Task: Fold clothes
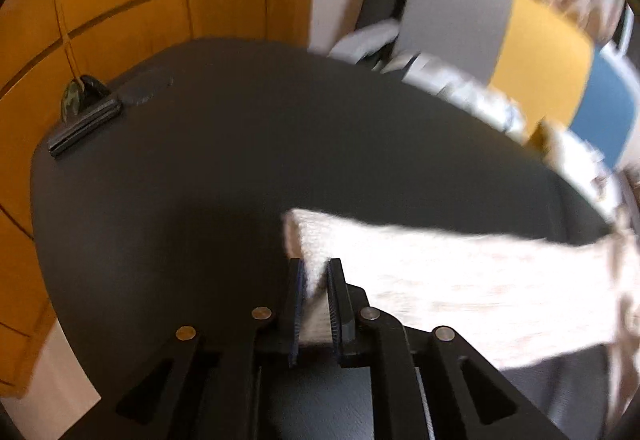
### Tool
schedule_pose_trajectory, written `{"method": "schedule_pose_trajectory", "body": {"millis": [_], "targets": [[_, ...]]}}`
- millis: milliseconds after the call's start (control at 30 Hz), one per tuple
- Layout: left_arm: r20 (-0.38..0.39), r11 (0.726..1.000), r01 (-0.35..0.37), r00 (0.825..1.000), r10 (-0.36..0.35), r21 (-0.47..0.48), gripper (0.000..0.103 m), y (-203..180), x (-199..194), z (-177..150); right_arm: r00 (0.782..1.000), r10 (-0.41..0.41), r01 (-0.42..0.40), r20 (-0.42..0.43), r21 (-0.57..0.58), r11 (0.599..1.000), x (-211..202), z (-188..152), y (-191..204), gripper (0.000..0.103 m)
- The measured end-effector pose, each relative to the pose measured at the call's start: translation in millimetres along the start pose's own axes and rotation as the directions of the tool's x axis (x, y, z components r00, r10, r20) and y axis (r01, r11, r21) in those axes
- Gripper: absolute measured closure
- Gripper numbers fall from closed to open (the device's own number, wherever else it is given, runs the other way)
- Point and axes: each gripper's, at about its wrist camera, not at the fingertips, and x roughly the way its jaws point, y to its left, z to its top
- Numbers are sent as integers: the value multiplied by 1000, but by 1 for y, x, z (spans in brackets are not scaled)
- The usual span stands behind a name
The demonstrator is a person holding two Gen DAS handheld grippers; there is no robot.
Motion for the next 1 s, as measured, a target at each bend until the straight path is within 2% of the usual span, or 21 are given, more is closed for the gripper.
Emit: {"method": "schedule_pose_trajectory", "body": {"millis": [33, 100, 133, 167, 200, 233, 267, 300, 367, 400, 433, 533, 633, 767, 1000], "targets": [[4, 996, 82, 997, -82, 19, 93, -11, -12, -7, 1000, 13, -13, 8, 3, 1000, -19, -7, -12, 1], [-8, 969, 237, 971, -237, 68, 91, -36, -36, -22, 999, 28, -28, 16, 24, 999, -59, -30, -36, 1], [-44, 945, 308, 951, -305, 106, 91, -58, -44, -34, 1000, 22, -23, 19, 34, 999, -73, -40, -44, 1], [-89, 913, 383, 923, -374, 143, 91, -82, -51, -48, 1000, 10, -11, 20, 47, 999, -86, -50, -53, 1], [-140, 876, 454, 889, -435, 165, 90, -106, -58, -63, 1000, -13, 11, 20, 62, 998, -96, -60, -64, 1], [-203, 837, 522, 848, -489, 166, 90, -130, -62, -79, 999, -27, 24, 25, 84, 996, -104, -71, -74, 1], [-270, 794, 588, 799, -538, 158, 90, -156, -63, -96, 999, -31, 26, 38, 114, 993, -109, -83, -83, 1], [-325, 759, 634, 756, -568, 149, 90, -179, -65, -114, 998, -35, 27, 50, 145, 989, -114, -95, -92, 1], [-435, 699, 704, 674, -598, 129, 90, -224, -71, -153, 996, -38, 21, 77, 206, 978, -122, -118, -108, 1], [-473, 675, 728, 639, -607, 119, 90, -239, -73, -167, 995, -27, 3, 96, 236, 972, -124, -129, -115, 1], [-504, 662, 742, 614, -608, 105, 90, -254, -68, -175, 993, -16, -16, 117, 265, 964, -126, -140, -120, 1], [-577, 651, 757, 557, -598, 57, 90, -291, -48, -192, 984, 15, -75, 177, 334, 940, -125, -161, -133, 1], [-625, 669, 742, 506, -595, -36, 90, -308, -44, -215, 977, 40, -116, 211, 360, 926, -127, -177, -140, 1], [-648, 692, 709, 465, -603, -135, 87, -325, -29, -231, 971, 46, -129, 234, 354, 926, -129, -184, -142, 1], [-630, 681, 650, 381, -677, -338, 84, -341, -8, -255, 966, 35, -123, 256, 337, 933, -137, -191, -145, 1]]}}
